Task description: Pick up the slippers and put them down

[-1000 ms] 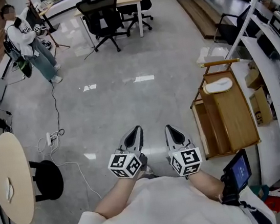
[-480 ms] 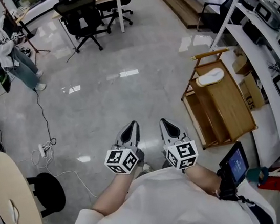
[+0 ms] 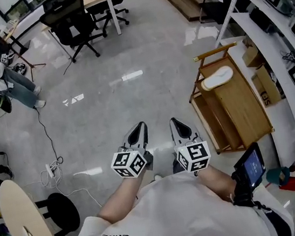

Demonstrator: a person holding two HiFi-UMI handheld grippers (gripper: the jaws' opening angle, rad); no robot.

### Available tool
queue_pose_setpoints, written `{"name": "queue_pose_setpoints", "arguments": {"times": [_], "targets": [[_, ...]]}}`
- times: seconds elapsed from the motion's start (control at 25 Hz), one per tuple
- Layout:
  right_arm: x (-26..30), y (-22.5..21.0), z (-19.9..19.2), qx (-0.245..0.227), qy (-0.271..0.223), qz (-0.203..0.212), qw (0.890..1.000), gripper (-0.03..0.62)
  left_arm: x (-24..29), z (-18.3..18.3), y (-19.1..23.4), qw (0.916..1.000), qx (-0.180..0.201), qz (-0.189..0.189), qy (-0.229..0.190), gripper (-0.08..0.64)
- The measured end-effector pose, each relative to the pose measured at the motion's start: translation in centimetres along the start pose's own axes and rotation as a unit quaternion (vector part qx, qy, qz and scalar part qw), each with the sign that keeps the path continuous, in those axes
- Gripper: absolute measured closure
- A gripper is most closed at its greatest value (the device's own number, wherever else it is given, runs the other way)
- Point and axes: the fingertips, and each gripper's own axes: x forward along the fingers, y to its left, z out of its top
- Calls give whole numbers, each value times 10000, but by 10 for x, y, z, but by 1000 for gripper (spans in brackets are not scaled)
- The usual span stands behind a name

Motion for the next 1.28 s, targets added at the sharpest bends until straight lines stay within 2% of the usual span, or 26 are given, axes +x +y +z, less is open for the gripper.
{"name": "queue_pose_setpoints", "arguments": {"times": [0.52, 0.76, 1.0, 1.28], "targets": [[43, -167, 21, 255, 79, -427, 9987, 588, 175, -27, -37, 9975, 96, -293, 635, 557], [47, -234, 12, 369, 240, -687, 9967, 588, 237, -55, -60, 9950, -21, -416, 910, 557], [58, -282, -1, 543, 420, -1122, 9913, 588, 285, -80, -62, 9889, -108, -613, 1347, 557], [64, -326, -22, 694, 679, -1649, 9815, 588, 333, -114, -70, 9779, -197, -919, 1868, 557]]}}
